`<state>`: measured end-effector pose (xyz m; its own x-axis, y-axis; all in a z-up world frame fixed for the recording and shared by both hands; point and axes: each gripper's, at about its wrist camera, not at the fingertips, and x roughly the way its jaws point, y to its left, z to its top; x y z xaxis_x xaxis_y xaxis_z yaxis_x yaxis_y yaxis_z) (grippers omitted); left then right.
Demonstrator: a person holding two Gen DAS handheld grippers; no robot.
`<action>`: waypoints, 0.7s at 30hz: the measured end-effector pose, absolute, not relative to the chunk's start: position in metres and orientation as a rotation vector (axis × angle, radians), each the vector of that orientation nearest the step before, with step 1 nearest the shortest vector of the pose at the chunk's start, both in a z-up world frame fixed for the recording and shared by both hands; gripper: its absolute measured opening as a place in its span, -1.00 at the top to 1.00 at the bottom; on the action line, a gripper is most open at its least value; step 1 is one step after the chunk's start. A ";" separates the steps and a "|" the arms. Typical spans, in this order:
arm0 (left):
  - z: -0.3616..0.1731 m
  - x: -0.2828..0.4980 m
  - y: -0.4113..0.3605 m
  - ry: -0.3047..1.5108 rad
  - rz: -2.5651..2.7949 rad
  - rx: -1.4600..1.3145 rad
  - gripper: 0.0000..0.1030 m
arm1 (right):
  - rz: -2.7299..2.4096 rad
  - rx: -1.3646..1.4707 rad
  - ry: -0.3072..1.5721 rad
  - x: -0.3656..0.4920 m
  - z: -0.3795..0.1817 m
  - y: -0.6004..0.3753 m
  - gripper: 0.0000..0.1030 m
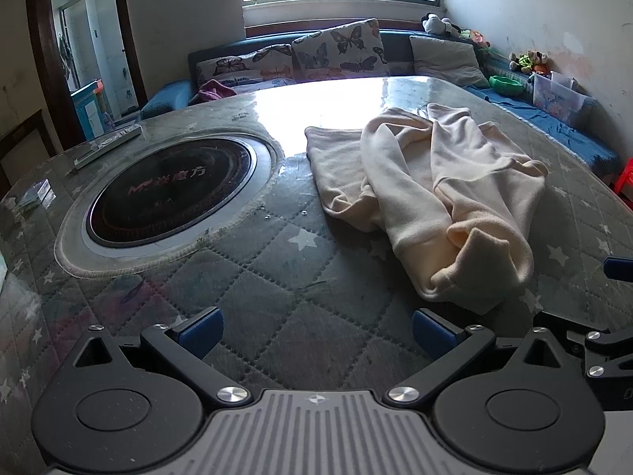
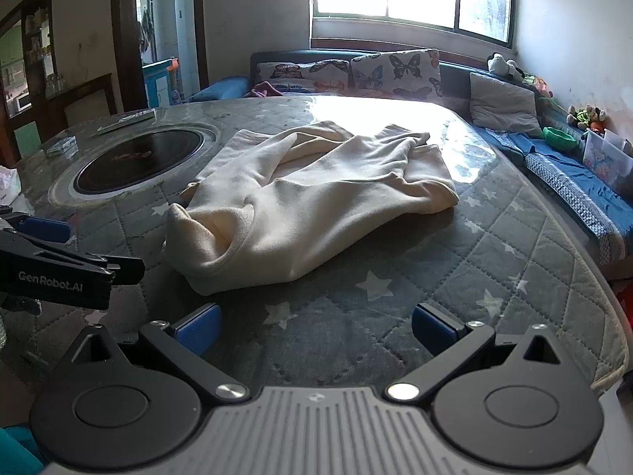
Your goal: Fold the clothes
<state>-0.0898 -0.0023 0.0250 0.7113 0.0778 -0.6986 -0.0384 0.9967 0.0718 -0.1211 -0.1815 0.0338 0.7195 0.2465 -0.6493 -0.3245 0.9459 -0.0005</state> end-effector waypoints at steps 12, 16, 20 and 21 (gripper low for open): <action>0.026 -0.095 -0.008 0.783 0.053 0.071 -1.00 | 0.323 -0.130 0.694 -0.129 0.036 -0.180 -1.00; 0.025 -0.096 -0.009 0.789 0.051 0.075 -1.00 | 0.323 -0.131 0.690 -0.130 0.036 -0.181 -1.00; 0.026 -0.097 -0.010 0.789 0.049 0.078 -1.00 | 0.325 -0.131 0.687 -0.130 0.037 -0.180 -1.00; 0.026 -0.097 -0.011 0.789 0.048 0.079 -1.00 | 0.326 -0.132 0.687 -0.130 0.037 -0.180 -1.00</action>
<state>-0.0967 -0.0106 0.0260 0.7037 0.0729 -0.7067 -0.0140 0.9960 0.0888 -0.1301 -0.1801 0.0373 0.7250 0.2517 -0.6411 -0.3376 0.9412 -0.0123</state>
